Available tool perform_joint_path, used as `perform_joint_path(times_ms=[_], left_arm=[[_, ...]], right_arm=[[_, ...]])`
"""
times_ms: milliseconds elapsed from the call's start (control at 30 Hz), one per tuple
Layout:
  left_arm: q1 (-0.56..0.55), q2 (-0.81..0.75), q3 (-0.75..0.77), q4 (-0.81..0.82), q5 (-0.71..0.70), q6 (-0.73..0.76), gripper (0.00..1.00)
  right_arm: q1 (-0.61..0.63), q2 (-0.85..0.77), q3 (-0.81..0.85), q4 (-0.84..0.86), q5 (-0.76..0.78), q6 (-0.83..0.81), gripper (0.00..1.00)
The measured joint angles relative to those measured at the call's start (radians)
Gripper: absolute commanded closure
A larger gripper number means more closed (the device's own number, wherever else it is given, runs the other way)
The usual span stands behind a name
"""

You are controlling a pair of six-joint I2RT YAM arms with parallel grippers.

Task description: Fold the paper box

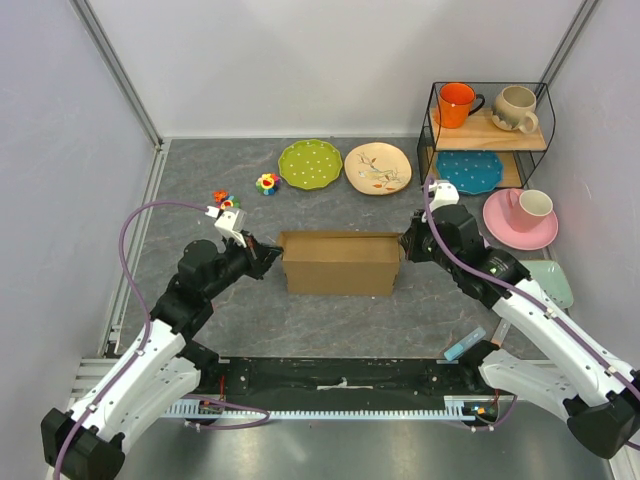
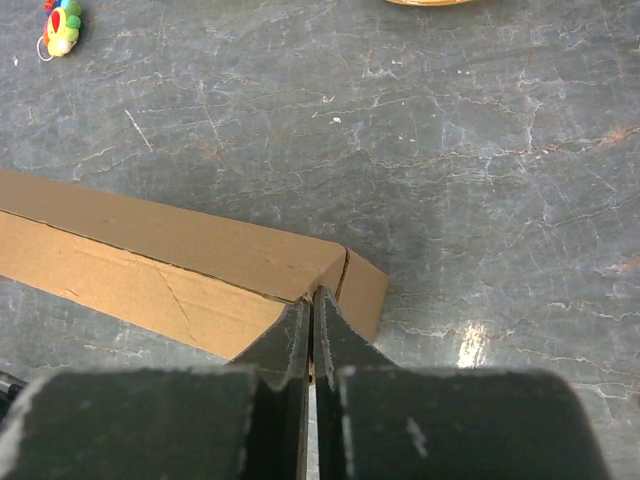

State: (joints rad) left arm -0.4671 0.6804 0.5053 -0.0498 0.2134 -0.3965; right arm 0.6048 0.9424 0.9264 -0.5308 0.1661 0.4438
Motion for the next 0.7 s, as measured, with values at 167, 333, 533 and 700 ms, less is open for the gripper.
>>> perform_joint_path(times_ms=[167, 333, 533, 700], left_arm=[[0.0, 0.006, 0.004, 0.0, 0.0, 0.001, 0.94], [0.0, 0.007, 0.005, -0.005, 0.0, 0.001, 0.76], [0.0, 0.019, 0.009, -0.045, 0.0, 0.0, 0.63], [0.0, 0.031, 0.068, -0.124, -0.003, 0.004, 0.59]], right_arm=[[0.0, -0.008, -0.011, 0.01, 0.002, -0.008, 1.0], [0.0, -0.063, -0.086, 0.08, 0.0, -0.001, 1.0], [0.0, -0.093, -0.154, 0.163, 0.001, 0.024, 1.0], [-0.001, -0.087, -0.161, 0.181, 0.013, 0.029, 1.0]])
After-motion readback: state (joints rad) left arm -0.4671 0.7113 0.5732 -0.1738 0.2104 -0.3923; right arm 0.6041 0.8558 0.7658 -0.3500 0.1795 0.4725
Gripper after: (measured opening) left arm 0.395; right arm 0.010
